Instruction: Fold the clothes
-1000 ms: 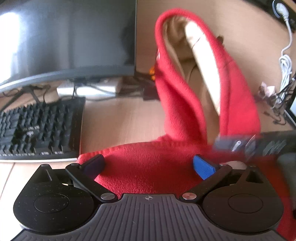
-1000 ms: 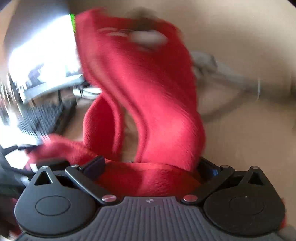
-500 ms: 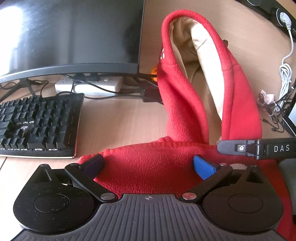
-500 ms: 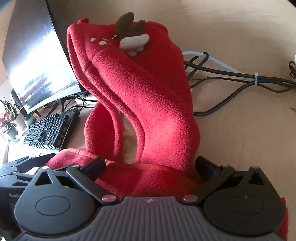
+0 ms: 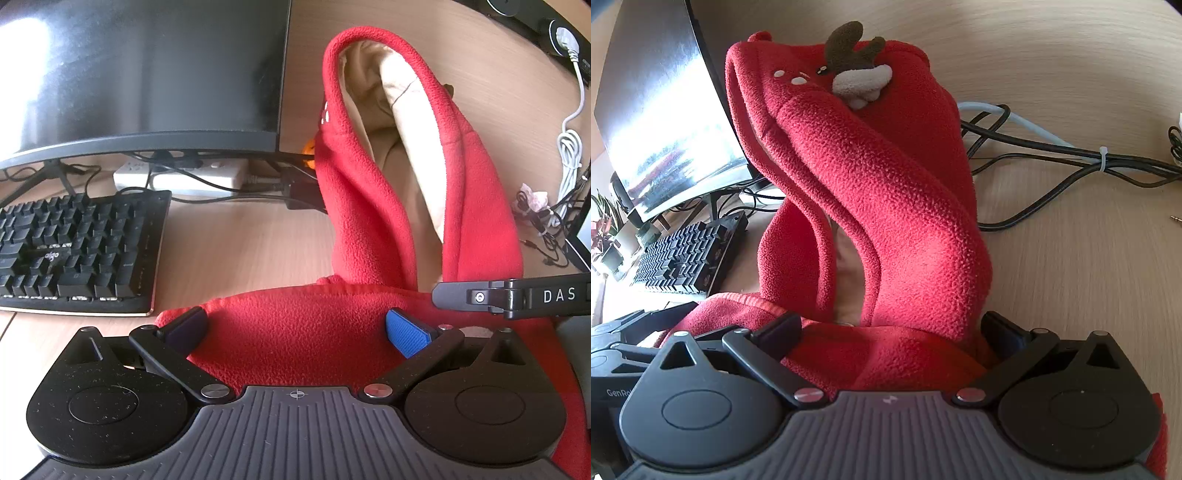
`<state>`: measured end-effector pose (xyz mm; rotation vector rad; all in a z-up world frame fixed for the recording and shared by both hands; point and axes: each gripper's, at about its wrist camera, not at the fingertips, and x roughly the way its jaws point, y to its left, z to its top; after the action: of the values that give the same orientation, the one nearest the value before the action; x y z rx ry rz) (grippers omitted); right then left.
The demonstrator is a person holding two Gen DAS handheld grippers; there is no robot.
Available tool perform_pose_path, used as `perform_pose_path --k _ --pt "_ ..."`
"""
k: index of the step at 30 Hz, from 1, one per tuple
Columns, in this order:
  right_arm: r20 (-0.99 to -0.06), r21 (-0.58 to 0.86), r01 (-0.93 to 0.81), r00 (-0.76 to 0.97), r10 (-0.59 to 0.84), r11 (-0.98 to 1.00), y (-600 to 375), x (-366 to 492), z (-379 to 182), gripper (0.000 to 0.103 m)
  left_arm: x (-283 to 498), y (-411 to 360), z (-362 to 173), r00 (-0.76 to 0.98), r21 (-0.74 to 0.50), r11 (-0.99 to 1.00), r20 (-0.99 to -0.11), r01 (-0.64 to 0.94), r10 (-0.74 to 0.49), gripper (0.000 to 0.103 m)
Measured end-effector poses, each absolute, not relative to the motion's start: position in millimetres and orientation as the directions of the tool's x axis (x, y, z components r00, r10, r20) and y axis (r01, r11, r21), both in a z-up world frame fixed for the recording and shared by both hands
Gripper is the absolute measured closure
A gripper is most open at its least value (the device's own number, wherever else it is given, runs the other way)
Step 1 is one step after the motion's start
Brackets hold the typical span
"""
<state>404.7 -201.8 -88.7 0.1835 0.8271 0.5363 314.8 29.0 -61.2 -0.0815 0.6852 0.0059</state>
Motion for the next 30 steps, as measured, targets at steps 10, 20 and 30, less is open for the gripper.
perform_pose_path --k 10,20,30 --pt "-0.65 0.358 -0.381 0.553 0.52 0.852 -201.4 405.5 -88.7 0.0 313.7 28.7 -60.9 0.777 -0.075 0.997 -0.63 -0.036 -0.02 0.0" --pt "-0.65 0.358 -0.383 0.552 0.522 0.851 -201.6 406.8 -88.6 0.0 314.4 29.6 -61.2 0.777 -0.082 0.996 -0.629 -0.036 -0.024 0.0" --pt "-0.65 0.359 -0.384 0.551 0.523 0.851 -201.9 407.5 -88.3 0.0 314.9 30.5 -60.8 0.777 -0.093 0.995 -0.629 -0.038 -0.029 0.0"
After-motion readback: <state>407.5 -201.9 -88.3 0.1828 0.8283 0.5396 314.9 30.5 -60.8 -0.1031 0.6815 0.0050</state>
